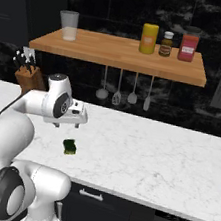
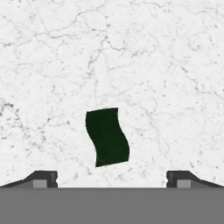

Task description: Pick up the sponge from the counter and clean the cutting board by briefly scrubbing or pressing down on the cutting board. Once finished, release the sponge.

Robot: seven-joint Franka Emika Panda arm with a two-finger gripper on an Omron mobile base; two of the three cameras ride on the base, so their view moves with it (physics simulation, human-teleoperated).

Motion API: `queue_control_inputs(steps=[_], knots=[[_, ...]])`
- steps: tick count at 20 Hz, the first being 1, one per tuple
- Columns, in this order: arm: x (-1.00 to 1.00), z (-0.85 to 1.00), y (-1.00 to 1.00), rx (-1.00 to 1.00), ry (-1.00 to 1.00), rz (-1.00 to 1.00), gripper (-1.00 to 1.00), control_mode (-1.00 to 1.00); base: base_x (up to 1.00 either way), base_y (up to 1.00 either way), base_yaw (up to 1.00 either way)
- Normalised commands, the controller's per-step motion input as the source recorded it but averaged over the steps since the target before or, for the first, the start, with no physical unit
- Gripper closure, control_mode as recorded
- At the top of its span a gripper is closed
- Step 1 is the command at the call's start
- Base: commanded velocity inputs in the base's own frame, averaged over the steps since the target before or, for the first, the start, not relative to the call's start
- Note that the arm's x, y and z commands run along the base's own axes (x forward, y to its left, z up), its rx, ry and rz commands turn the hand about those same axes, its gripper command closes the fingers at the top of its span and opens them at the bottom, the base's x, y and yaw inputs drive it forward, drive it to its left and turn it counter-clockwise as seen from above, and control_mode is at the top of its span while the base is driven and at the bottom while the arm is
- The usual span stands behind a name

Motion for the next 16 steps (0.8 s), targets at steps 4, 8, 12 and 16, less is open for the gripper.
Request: queue_control_inputs(steps=[4,8,12,16], knots=[[0.00,-0.31,0.00,0.00,0.00,0.07,-1.00,-1.00,0.00,0.00,0.00],[0.03,-0.33,0.00,0.00,0.01,0.08,-1.00,-1.00,0.00,0.00,0.00],[0.05,-0.32,0.00,0.00,0.01,0.07,-1.00,-1.00,0.00,0.00,0.00],[0.05,-0.30,0.00,0.00,0.00,0.05,-1.00,-1.00,0.00,0.00,0.00]])
